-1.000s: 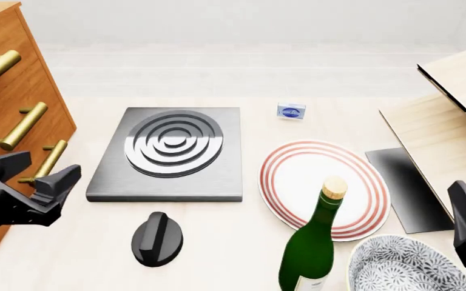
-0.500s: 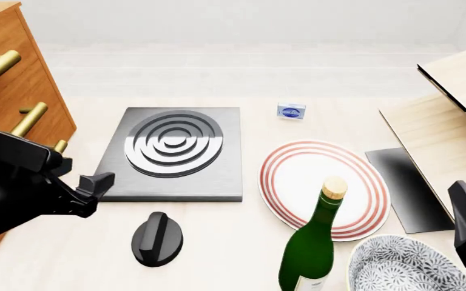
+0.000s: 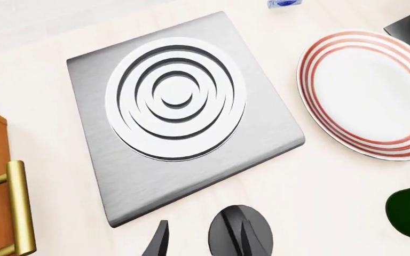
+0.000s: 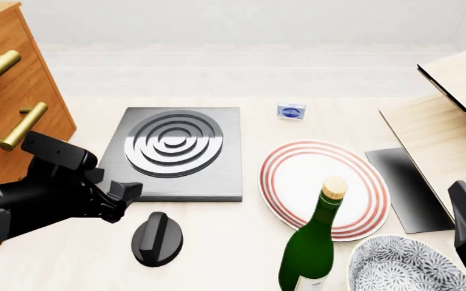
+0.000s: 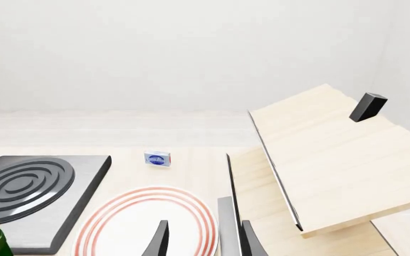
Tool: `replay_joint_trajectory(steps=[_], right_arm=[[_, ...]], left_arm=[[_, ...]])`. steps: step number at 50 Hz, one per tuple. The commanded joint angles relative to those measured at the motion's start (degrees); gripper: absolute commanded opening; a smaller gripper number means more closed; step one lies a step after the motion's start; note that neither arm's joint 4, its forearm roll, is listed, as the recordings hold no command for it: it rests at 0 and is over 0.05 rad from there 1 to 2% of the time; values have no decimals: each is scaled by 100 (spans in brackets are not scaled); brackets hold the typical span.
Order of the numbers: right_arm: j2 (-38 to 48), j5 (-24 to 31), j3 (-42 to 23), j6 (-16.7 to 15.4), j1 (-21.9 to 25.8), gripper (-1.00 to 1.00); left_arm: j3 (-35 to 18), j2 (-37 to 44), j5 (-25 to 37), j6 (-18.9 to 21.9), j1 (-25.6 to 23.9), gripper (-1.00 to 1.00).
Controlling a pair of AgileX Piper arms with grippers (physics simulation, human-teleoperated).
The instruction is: Turn on the stove.
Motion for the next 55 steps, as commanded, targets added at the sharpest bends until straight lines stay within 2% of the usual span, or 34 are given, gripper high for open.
replay_joint_trajectory(steps=[1,5,11,15,18,29,41,55], right_arm=[[54,-68,16,4,0,100],[38,-55,17,0,0,100],[22,-28,8,1,1,100],[-12,16,-3,-1,1,100],[-24,32,-6,1,1,100],[-56,107,-50,-1,1,100],[-57,117,-59,-1,1,100],[-57,132,-74,0,0,100]], left_arm=[[-50,177,-19,-244,-283,100],[54,314,-308,-40,-263,100],[118,559,-568,-55,-299,100],[175,751,-741,-113,-352,100],[177,991,-827,-400,-452,100],[268,1319,-1101,-615,-624,100],[356,1553,-1332,-749,-713,100],[511,1906,-1731,-792,-590,100]])
